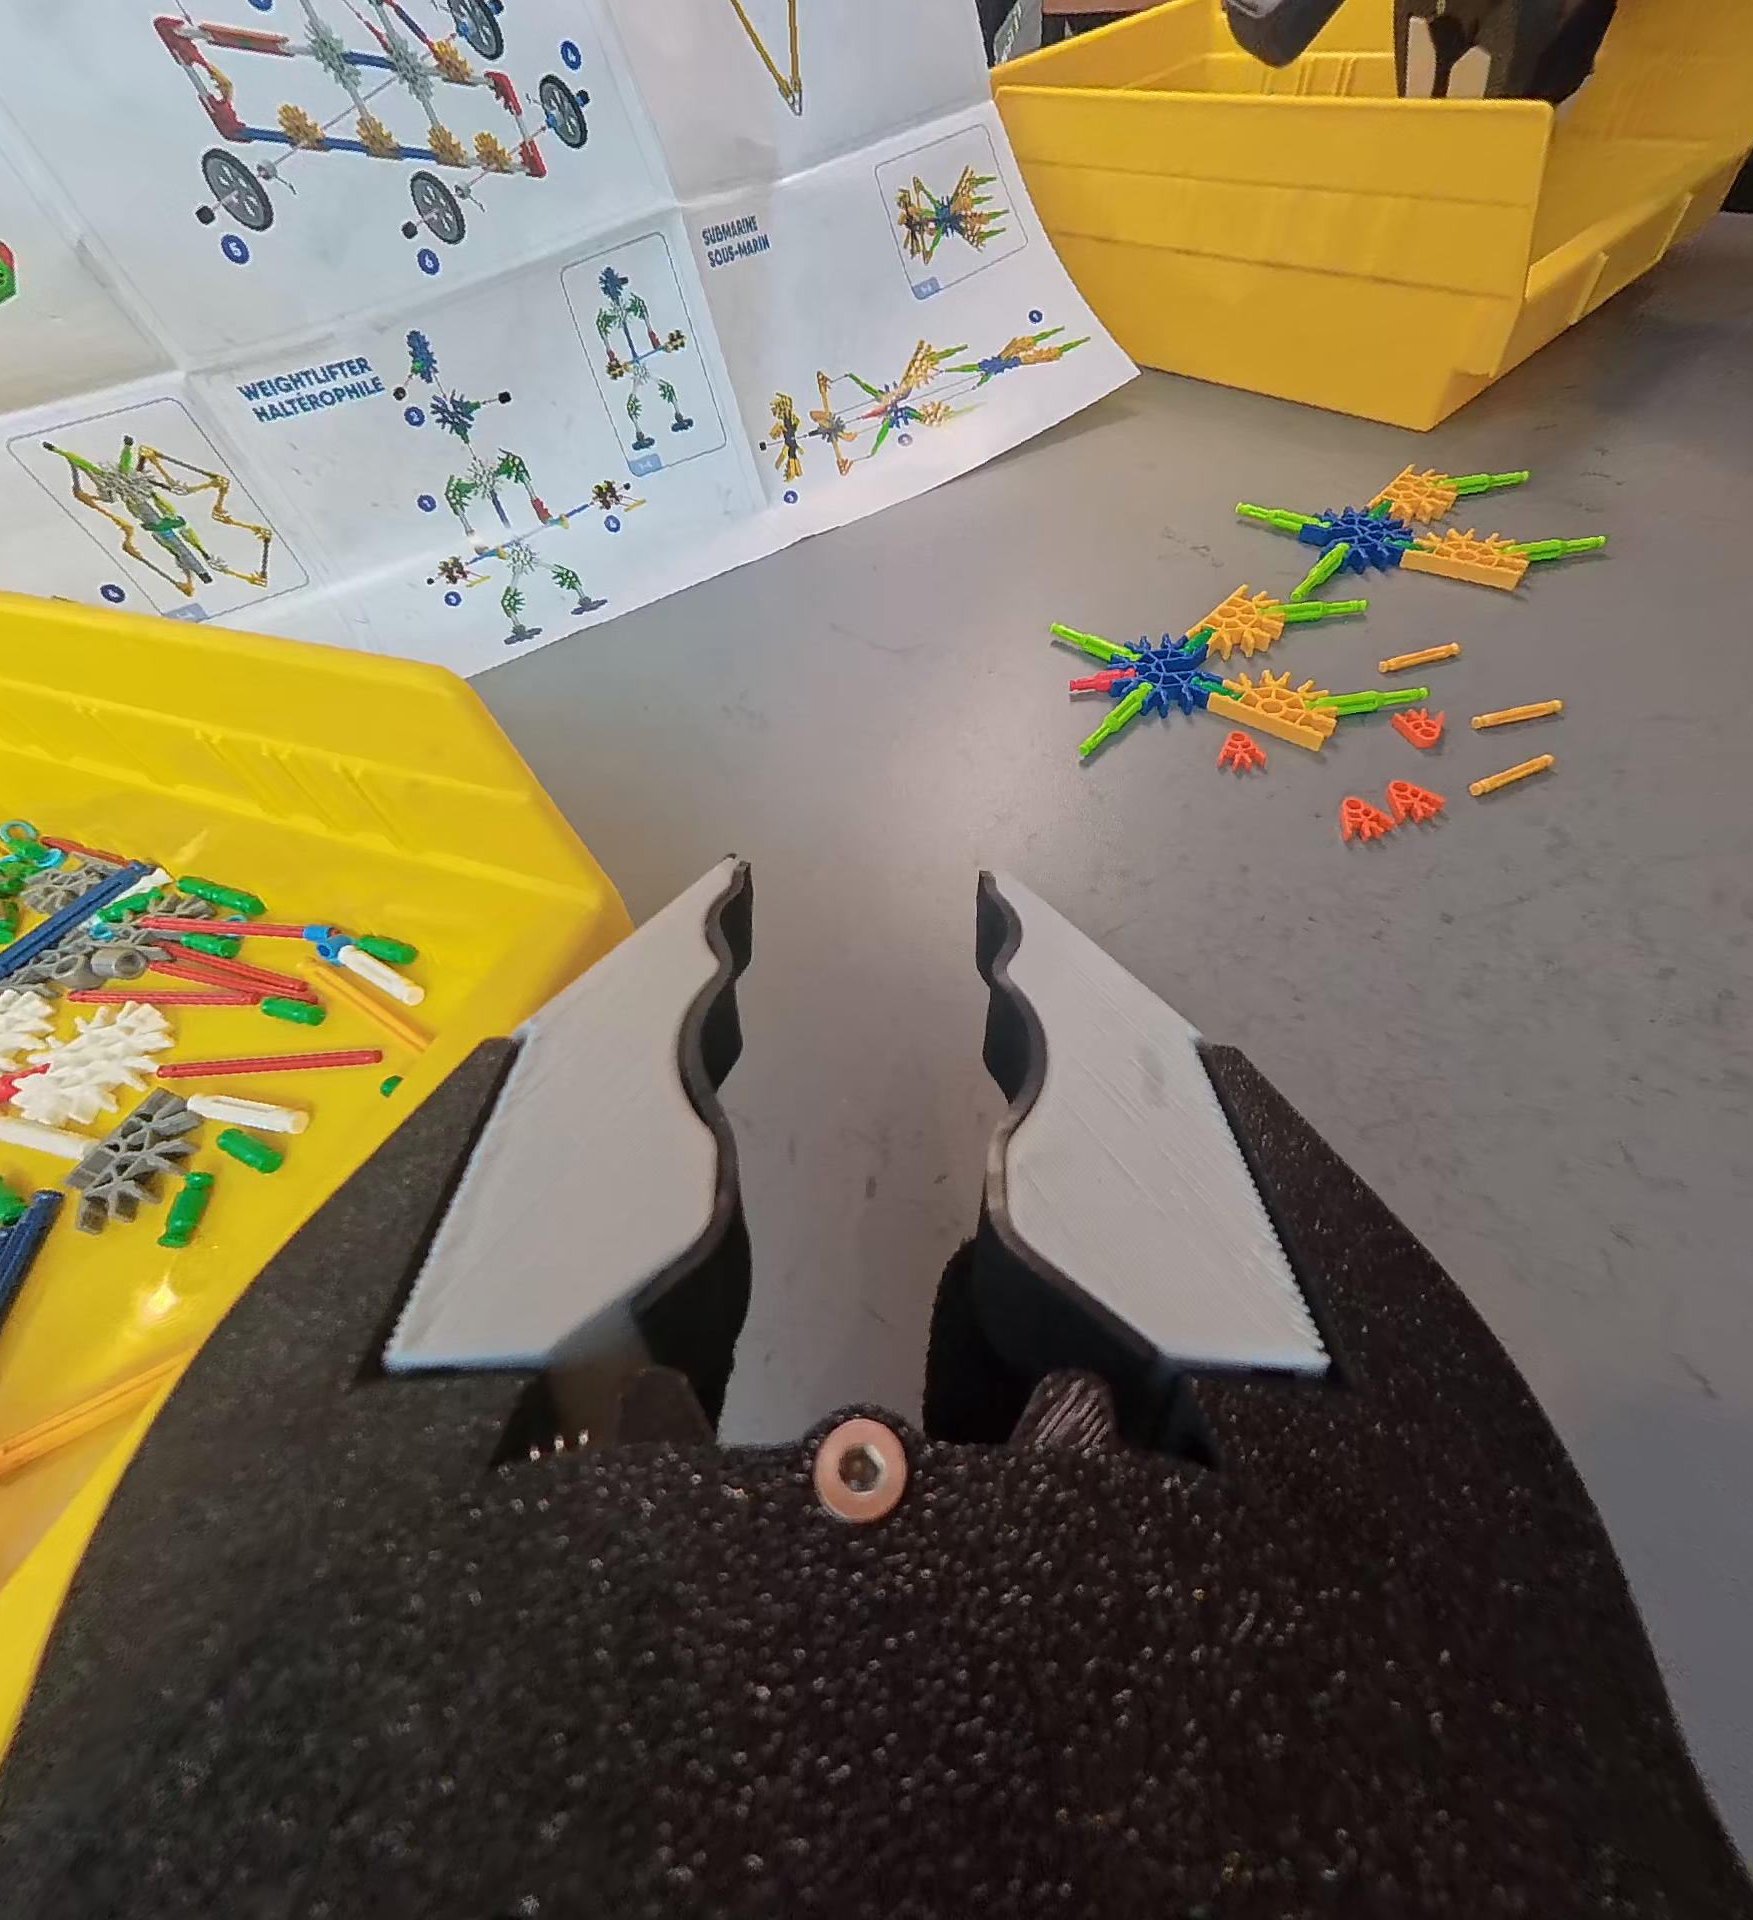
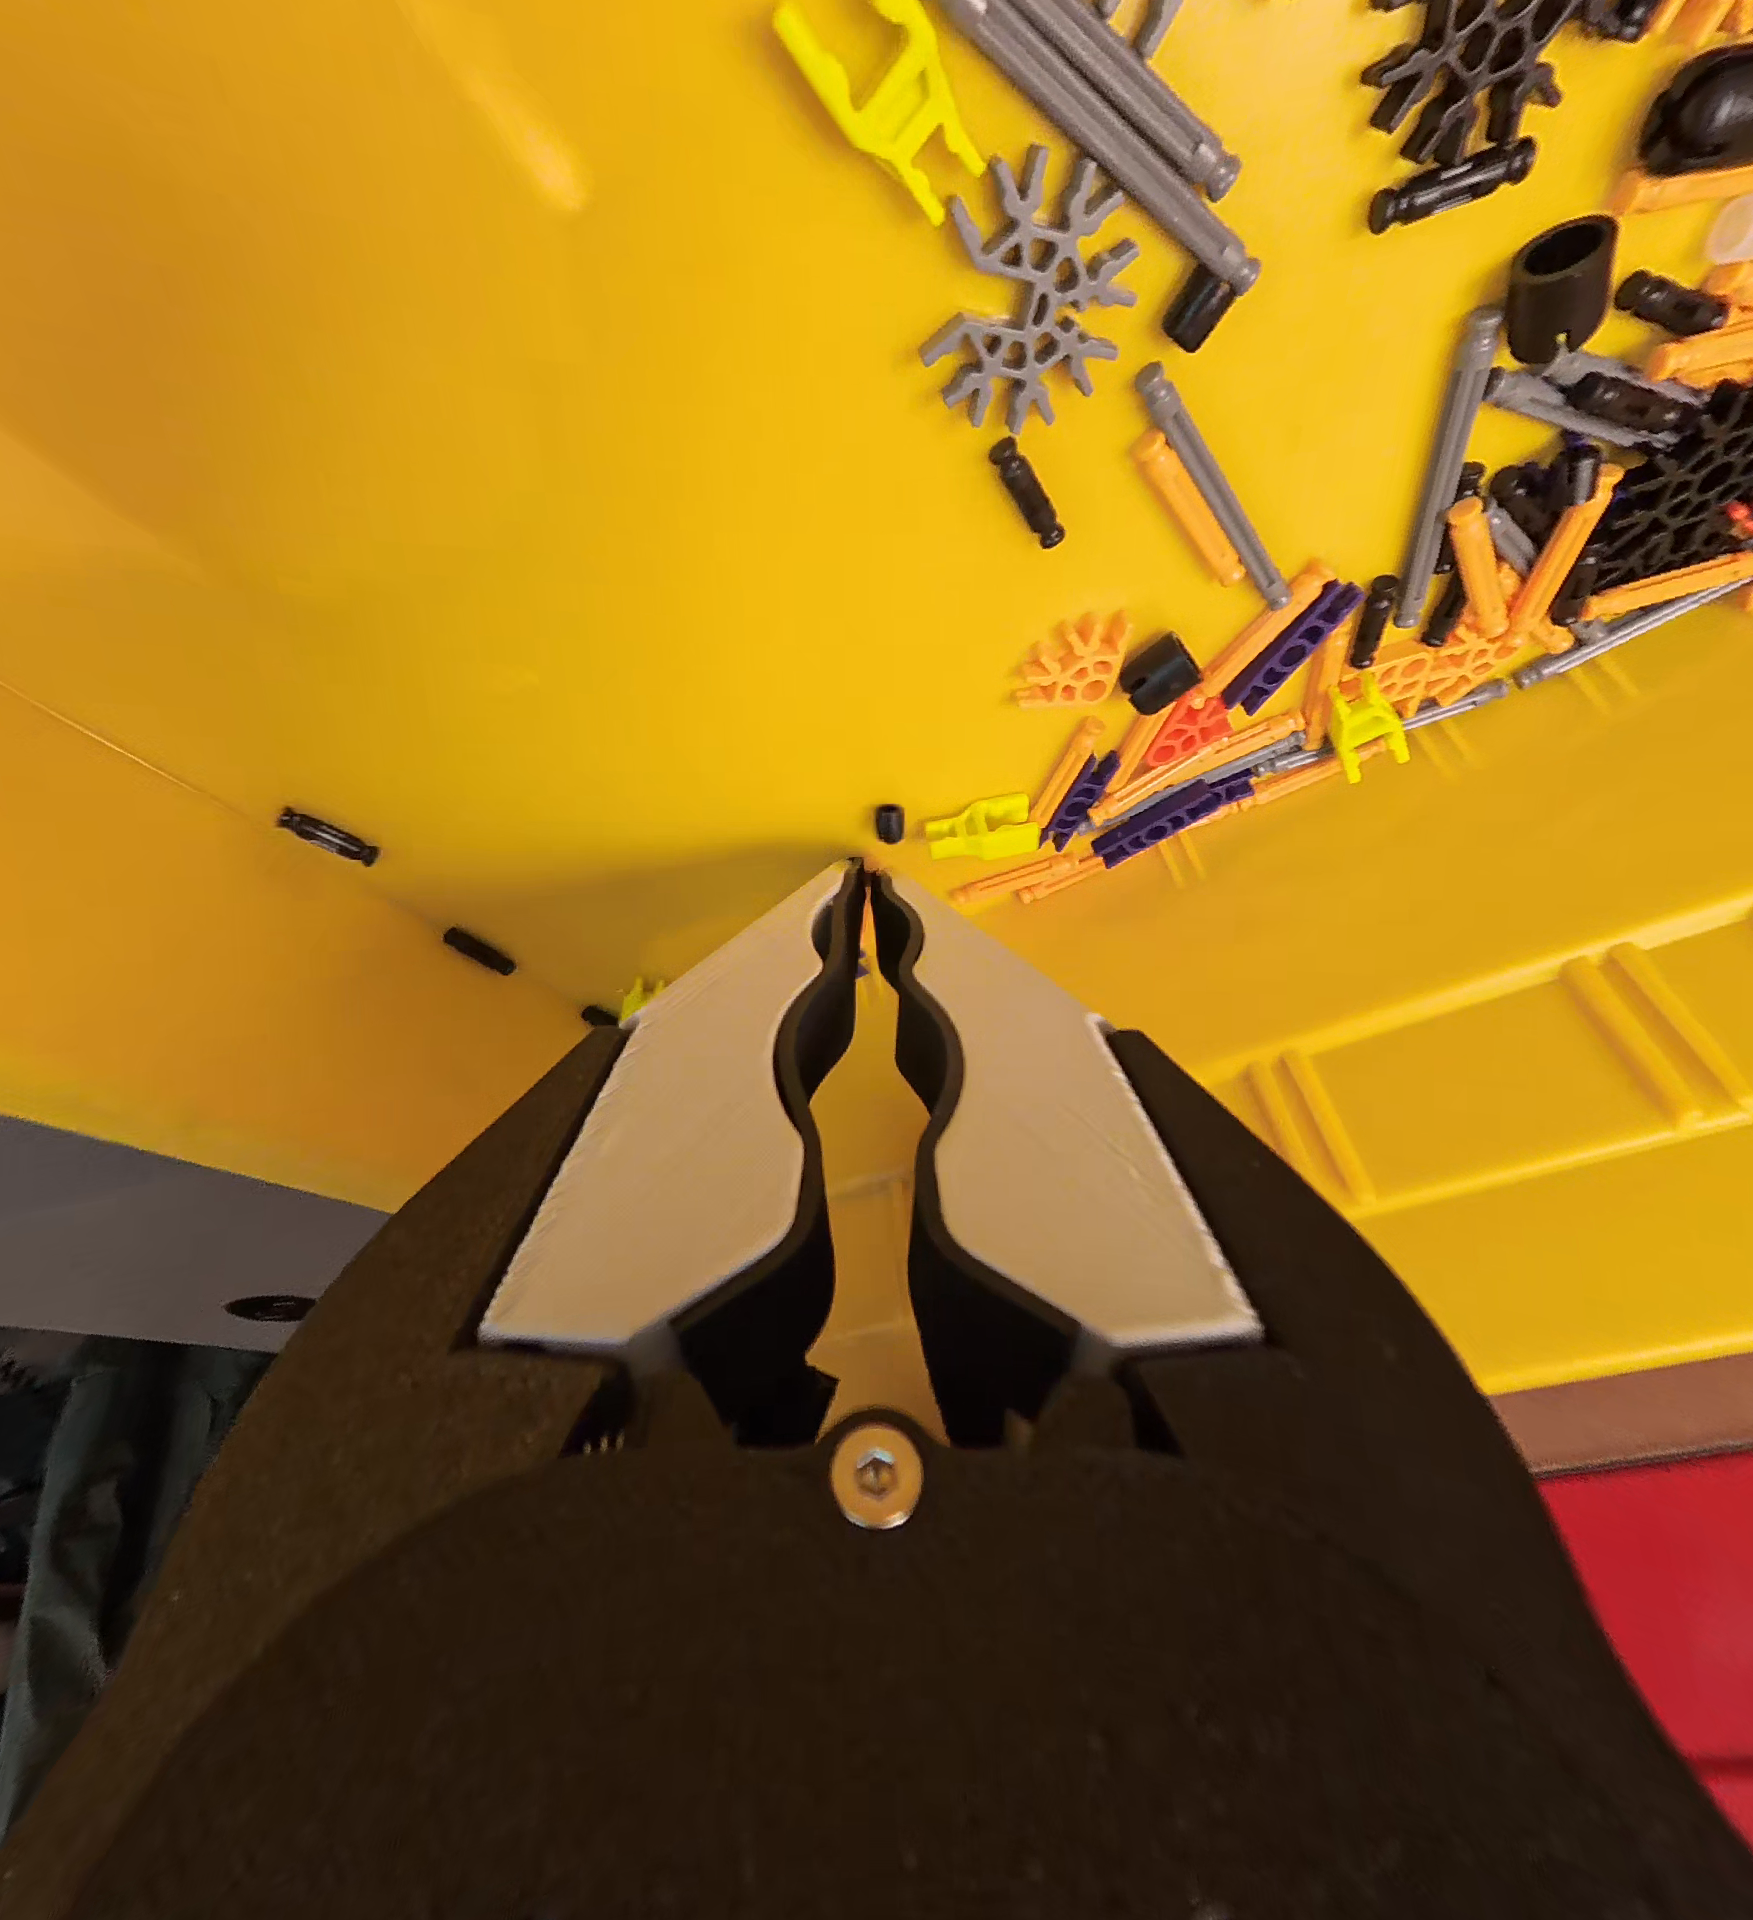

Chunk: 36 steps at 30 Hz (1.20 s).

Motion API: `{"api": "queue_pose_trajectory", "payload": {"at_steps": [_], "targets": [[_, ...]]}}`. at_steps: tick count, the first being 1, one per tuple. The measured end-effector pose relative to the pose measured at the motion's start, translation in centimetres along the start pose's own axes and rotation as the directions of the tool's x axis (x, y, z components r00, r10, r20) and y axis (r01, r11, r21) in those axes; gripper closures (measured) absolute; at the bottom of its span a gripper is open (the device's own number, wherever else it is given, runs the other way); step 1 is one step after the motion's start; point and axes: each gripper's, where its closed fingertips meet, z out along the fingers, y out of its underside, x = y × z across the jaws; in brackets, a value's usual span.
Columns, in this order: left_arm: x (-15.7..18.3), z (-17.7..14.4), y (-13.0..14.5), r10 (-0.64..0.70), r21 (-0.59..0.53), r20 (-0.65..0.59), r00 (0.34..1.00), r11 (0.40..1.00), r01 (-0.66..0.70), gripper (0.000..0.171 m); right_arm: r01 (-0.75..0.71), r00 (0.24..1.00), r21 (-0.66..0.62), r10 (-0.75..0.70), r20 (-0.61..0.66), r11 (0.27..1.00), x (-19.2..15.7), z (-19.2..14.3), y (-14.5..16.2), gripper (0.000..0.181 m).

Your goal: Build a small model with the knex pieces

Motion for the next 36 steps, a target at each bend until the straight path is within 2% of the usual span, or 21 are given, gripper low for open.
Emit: {"api": "queue_pose_trajectory", "payload": {"at_steps": [4,7,10,12,15,16,18,19,21,23,26,28,30,33,36], "targets": [[0.3,0.2,0.2,0.004,-0.006,-0.010,1.000,1.000,-0.004,0.128,-0.004,1.000,0.118,0.003,0.010,0.993,-1.3,-2.8,-0.3,0.181],[0.4,0.2,0.2,0.007,-0.009,-0.012,1.000,1.000,-0.007,0.128,0.027,0.999,0.314,-0.038,0.028,0.949,-3.9,-8.0,-2.2,0.181],[0.3,0.3,0.3,0.003,-0.011,-0.012,1.000,1.000,-0.003,0.128,0.091,0.982,0.566,-0.167,0.084,0.819,-10.2,-15.1,-5.6,0.181],[0.4,0.3,0.3,0.004,-0.011,-0.013,1.000,1.000,-0.004,0.128,0.163,0.949,0.659,-0.300,0.100,0.735,-16.0,-18.2,-7.6,0.181],[0.5,0.2,0.1,0.015,-0.007,-0.011,1.000,1.000,-0.016,0.129,0.271,0.892,0.670,-0.441,0.095,0.691,-23.6,-18.0,-10.2,0.181],[0.5,0.1,0.0,0.020,-0.004,-0.010,1.000,1.000,-0.020,0.128,0.296,0.884,0.657,-0.460,0.087,0.694,-25.2,-17.2,-11.0,0.181],[0.6,0.0,0.0,0.030,-0.002,-0.005,1.000,1.000,-0.030,0.129,0.313,0.902,0.641,-0.430,0.029,0.701,-26.0,-16.4,-12.6,0.181],[0.5,0.0,0.0,0.033,-0.002,-0.002,0.999,0.999,-0.033,0.129,0.300,0.914,0.660,-0.405,0.007,0.689,-25.8,-16.9,-13.1,0.181],[0.5,-0.1,-0.1,0.033,0.000,0.000,0.999,0.999,-0.033,0.129,0.234,0.957,0.712,-0.286,-0.049,0.662,-22.9,-19.2,-13.4,0.181],[0.5,-0.2,-0.3,0.030,0.004,-0.004,1.000,1.000,-0.030,0.129,0.124,0.991,0.750,-0.118,-0.062,0.649,-18.0,-21.1,-12.3,0.179],[0.8,-0.2,-0.4,0.036,0.008,-0.012,0.999,0.999,-0.036,0.129,0.000,0.992,0.733,0.092,-0.085,0.681,-10.0,-20.8,-9.0,0.174],[1.0,-0.1,-0.4,0.049,0.005,-0.014,0.999,0.999,-0.049,0.128,-0.066,0.980,0.663,0.175,-0.099,0.746,-5.7,-18.1,-6.3,0.171],[1.1,0.0,-0.2,0.058,-0.003,-0.013,0.998,0.998,-0.058,0.129,-0.104,0.979,0.585,0.187,-0.083,0.804,-3.5,-14.4,-4.4,0.170],[1.1,0.0,-0.2,0.057,0.006,-0.015,0.998,0.998,-0.056,0.129,-0.114,0.987,0.500,0.156,-0.043,0.858,-2.8,-9.3,-3.4,0.168],[0.9,0.2,0.1,0.041,0.014,-0.010,0.999,0.999,-0.041,0.129,-0.061,0.997,0.511,0.077,-0.009,0.857,-3.9,-6.9,-4.4,0.167]]}}
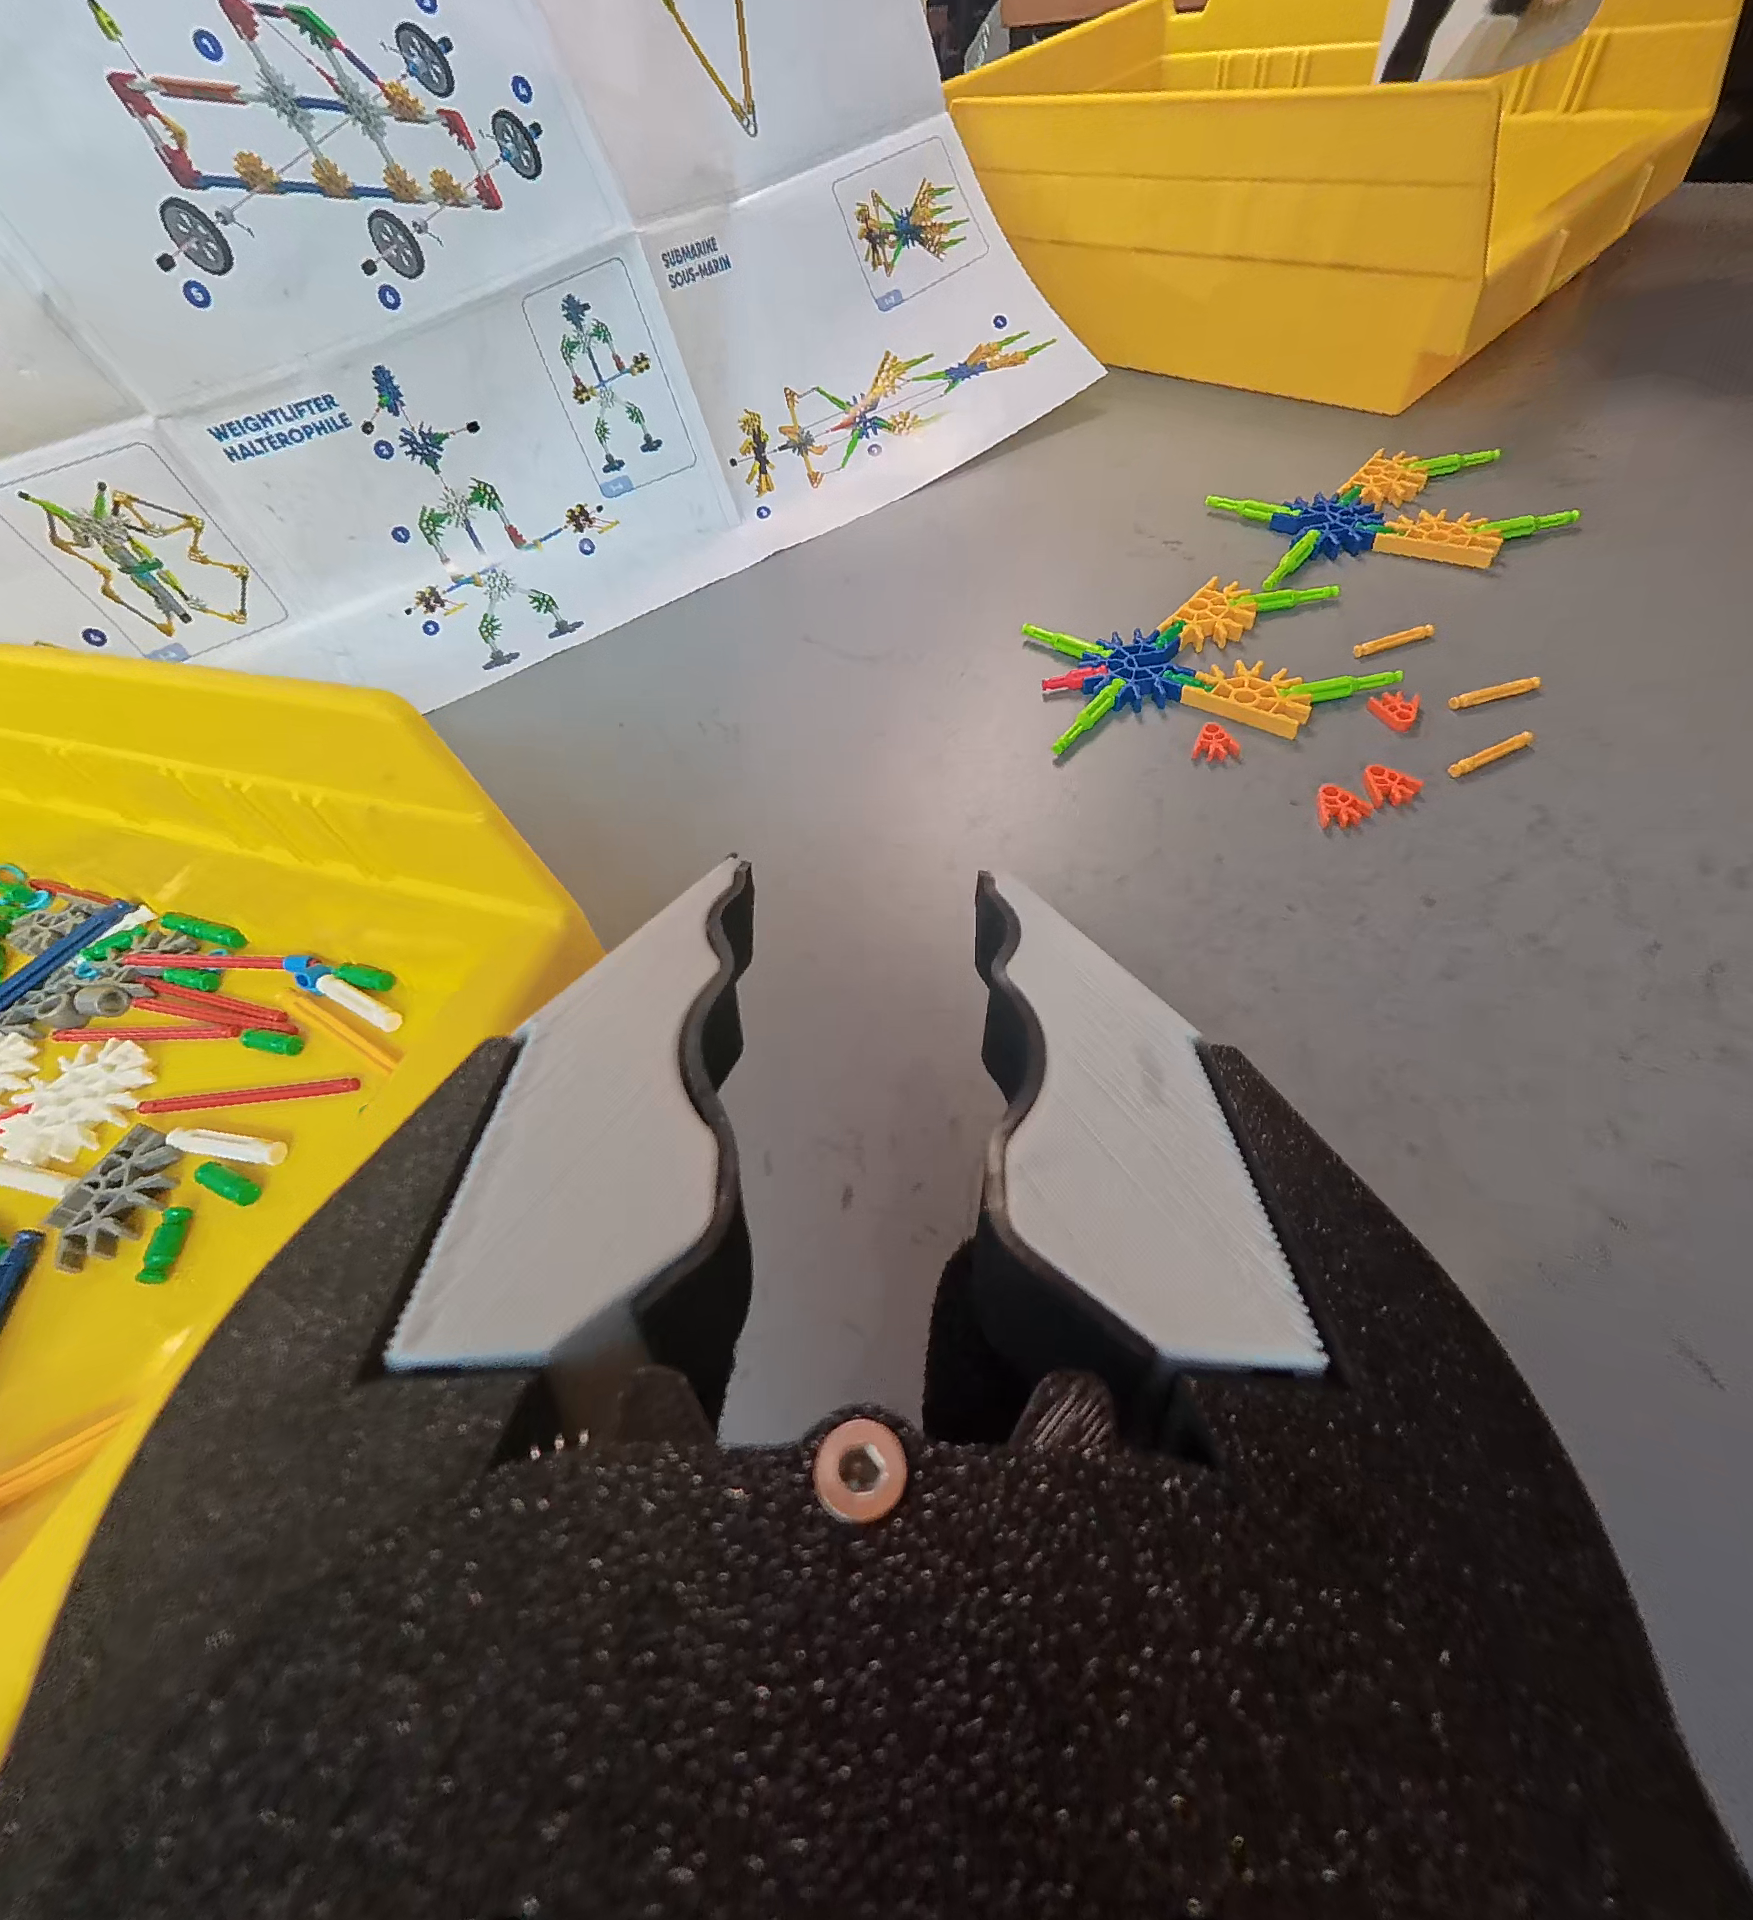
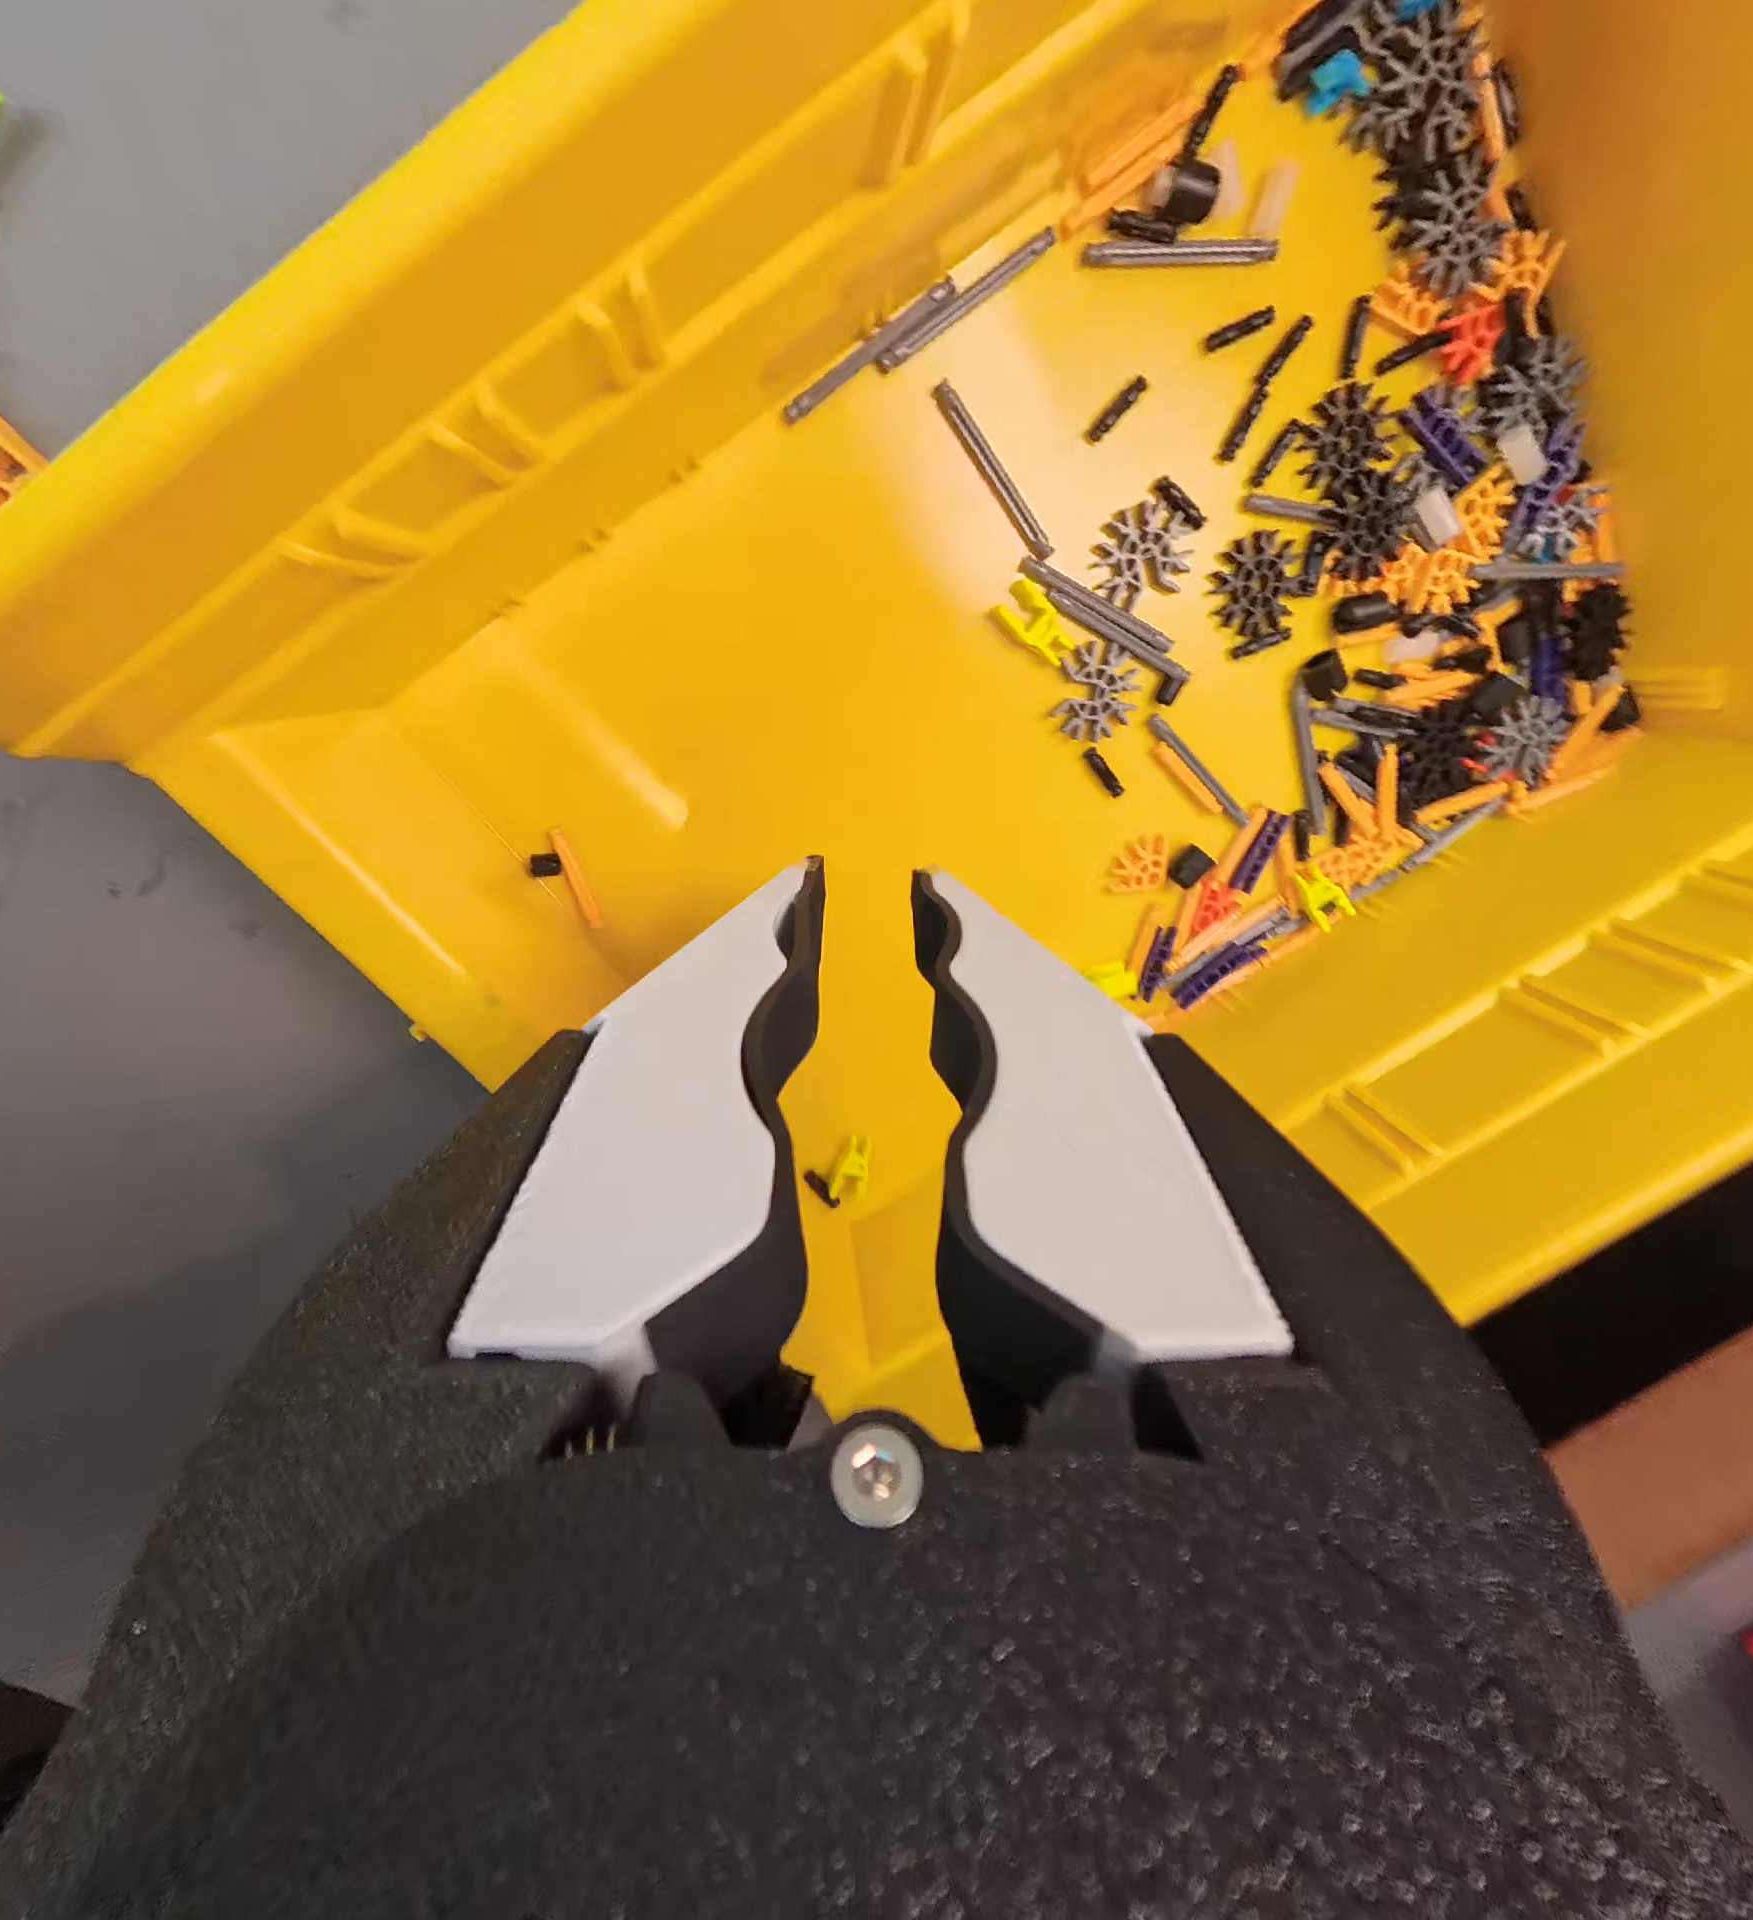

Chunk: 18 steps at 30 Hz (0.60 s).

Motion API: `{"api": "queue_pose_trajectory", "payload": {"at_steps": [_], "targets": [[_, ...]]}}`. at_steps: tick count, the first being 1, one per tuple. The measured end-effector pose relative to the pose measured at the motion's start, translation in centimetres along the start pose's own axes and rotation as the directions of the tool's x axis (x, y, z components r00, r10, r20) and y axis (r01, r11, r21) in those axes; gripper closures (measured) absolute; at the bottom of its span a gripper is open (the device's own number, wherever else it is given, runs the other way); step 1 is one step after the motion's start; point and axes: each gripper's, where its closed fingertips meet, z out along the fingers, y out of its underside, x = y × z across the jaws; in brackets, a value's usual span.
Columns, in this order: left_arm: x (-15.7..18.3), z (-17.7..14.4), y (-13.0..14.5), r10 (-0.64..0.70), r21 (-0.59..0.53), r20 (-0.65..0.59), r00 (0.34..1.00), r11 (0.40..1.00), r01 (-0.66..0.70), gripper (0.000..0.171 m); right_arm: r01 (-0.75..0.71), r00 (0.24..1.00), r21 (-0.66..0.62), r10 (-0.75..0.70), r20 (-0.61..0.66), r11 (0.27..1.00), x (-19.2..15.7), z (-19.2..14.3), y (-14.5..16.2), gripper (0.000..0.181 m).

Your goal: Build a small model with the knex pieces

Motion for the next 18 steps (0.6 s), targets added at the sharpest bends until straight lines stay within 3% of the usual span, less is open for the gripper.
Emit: {"api": "queue_pose_trajectory", "payload": {"at_steps": [11,18], "targets": [[-2.0,1.5,2.0,0.016,-0.118,0.135,0.991,0.993,0.000,0.130,0.321,0.933,0.147,-0.339,0.120,0.935,-3.8,2.0,-0.9,0.160],[-3.1,2.3,3.3,-0.007,-0.200,0.185,0.983,0.979,0.044,0.131,0.384,0.900,0.156,-0.406,0.156,0.910,-3.5,1.6,0.4,0.158]]}}
